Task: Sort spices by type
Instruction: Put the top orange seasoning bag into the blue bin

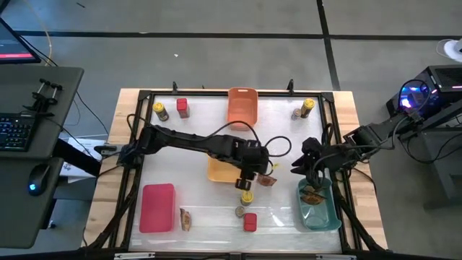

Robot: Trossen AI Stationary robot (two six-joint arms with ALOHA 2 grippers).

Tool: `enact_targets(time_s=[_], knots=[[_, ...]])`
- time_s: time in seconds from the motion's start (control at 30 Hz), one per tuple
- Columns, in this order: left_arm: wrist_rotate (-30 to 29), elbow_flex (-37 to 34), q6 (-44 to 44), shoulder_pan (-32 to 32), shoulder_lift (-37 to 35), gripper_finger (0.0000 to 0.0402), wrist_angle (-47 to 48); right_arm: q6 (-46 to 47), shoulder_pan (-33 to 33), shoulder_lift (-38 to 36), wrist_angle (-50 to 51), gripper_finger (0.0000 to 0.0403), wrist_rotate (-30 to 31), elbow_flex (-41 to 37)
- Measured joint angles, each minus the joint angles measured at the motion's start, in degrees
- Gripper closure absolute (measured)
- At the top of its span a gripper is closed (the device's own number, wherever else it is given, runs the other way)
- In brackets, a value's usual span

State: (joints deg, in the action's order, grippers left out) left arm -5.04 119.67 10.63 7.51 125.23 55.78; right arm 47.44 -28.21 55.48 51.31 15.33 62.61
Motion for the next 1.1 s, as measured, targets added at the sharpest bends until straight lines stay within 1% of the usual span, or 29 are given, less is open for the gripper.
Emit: enact_targets(time_s=[0.13,0.2,0.23,0.33,0.4,0.5,0.57,0.67,0.77,0.87,0.93,1.0,1.1], knots=[[-0.02,-0.01,-1.49,-0.42,-4.05,0.0243,9.89,-3.57,0.06,0.57,-3.42,0.0281,0.82,0.00],[0.25,-0.01,-4.07,-0.71,-6.22,0.0243,13.33,-8.11,0.34,2.04,-8.29,0.0281,0.71,0.00],[0.67,-0.18,-5.35,-0.81,-7.50,0.0243,13.61,-10.66,0.51,3.21,-10.67,0.0281,0.10,0.00],[1.49,-4.02,-9.66,-0.77,-13.40,0.0243,10.43,-16.74,1.37,8.06,-15.97,0.0281,-2.96,0.00],[1.31,-8.34,-12.31,-0.22,-18.74,0.0243,5.48,-18.27,1.77,11.17,-15.21,0.0280,-4.80,0.00],[0.54,-16.74,-16.83,1.19,-27.16,0.0243,-2.35,-19.22,1.97,14.81,-11.46,0.0270,-6.14,0.00],[-0.99,-22.99,-20.01,2.30,-32.76,0.0243,-7.71,-18.98,1.97,16.72,-10.66,0.0257,-7.66,0.00],[-4.90,-31.93,-24.48,4.19,-40.68,0.0243,-15.01,-19.37,1.95,18.75,-10.20,0.0229,-9.72,0.00],[-9.94,-39.36,-29.00,5.96,-46.94,0.0243,-18.99,-20.78,2.24,20.23,-9.78,0.0193,-9.35,0.00],[-14.29,-44.67,-34.20,7.25,-51.32,0.0243,-19.84,-21.84,3.12,21.77,-8.79,0.0161,-8.42,0.00],[-16.56,-47.26,-37.12,8.02,-53.37,0.0243,-19.86,-20.67,3.95,22.98,-8.11,0.0146,-7.23,0.00],[-18.05,-49.28,-39.00,8.86,-54.62,0.0243,-20.00,-20.25,4.79,24.31,-7.21,0.0138,-6.51,0.00],[-19.25,-51.31,-40.96,9.75,-55.19,0.0243,-19.88,-18.59,5.93,26.01,-7.31,0.0135,-6.31,0.00]])
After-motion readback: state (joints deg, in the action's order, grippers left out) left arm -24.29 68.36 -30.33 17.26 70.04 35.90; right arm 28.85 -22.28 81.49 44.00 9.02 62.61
